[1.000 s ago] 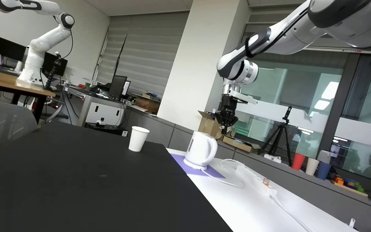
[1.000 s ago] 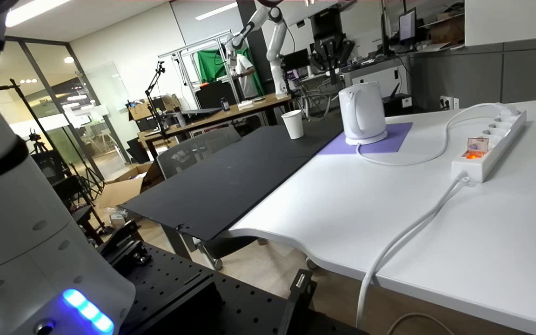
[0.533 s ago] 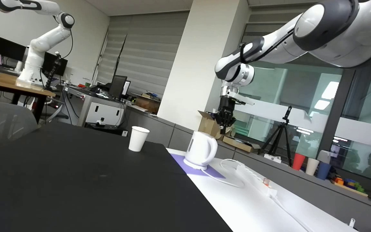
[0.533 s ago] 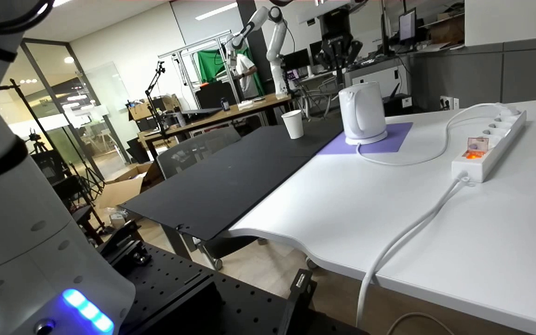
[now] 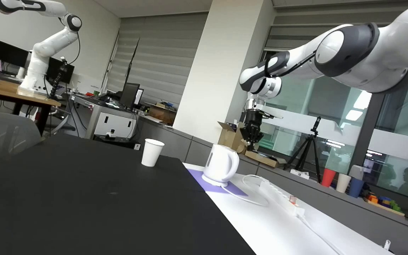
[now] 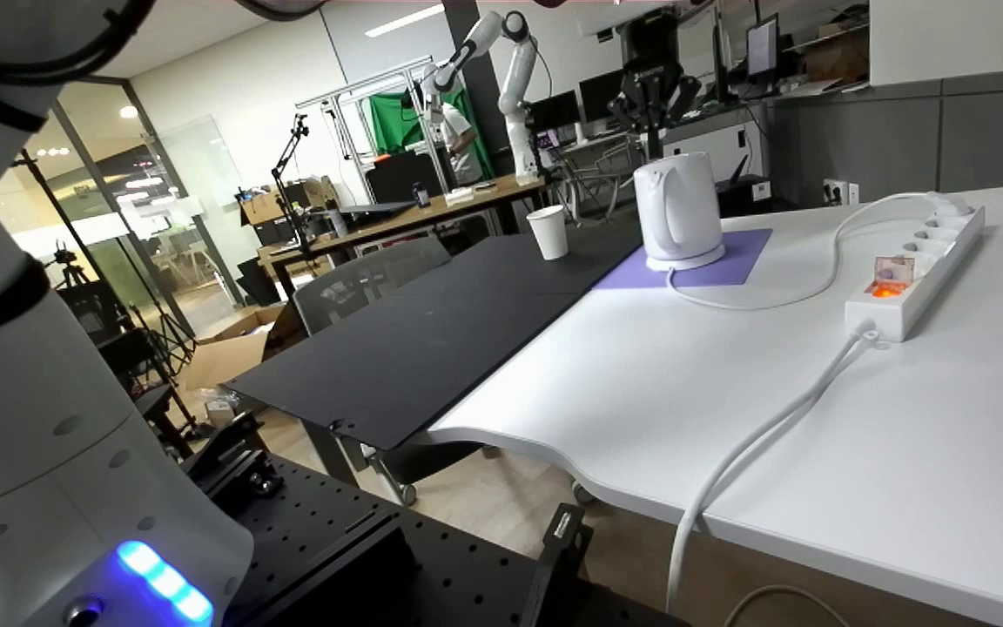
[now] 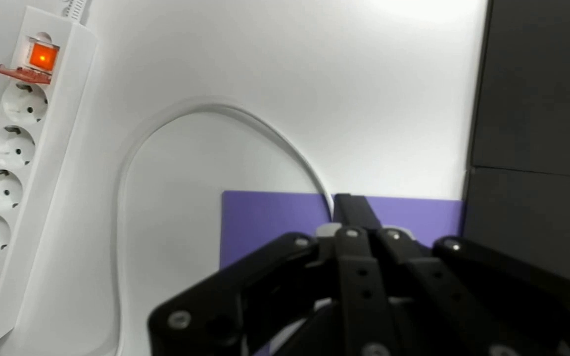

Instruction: Turn on the white electric kettle

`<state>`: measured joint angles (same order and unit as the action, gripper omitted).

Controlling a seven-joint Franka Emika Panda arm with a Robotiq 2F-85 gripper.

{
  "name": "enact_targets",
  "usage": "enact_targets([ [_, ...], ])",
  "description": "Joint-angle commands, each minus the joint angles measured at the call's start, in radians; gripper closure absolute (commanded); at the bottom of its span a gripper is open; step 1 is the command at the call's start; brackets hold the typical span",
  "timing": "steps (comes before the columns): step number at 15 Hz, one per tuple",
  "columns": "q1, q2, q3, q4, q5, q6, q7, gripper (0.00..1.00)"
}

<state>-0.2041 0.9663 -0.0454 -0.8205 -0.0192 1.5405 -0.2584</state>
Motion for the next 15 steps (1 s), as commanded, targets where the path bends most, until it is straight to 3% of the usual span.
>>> enact_targets([
  [1, -0.004, 0.087, 0.013, 0.136, 0.009, -0.061, 0.0, 1.0],
  [15, -0.002, 0.147, 0.042, 0.223, 0.024, -0.064, -0.005, 1.0],
])
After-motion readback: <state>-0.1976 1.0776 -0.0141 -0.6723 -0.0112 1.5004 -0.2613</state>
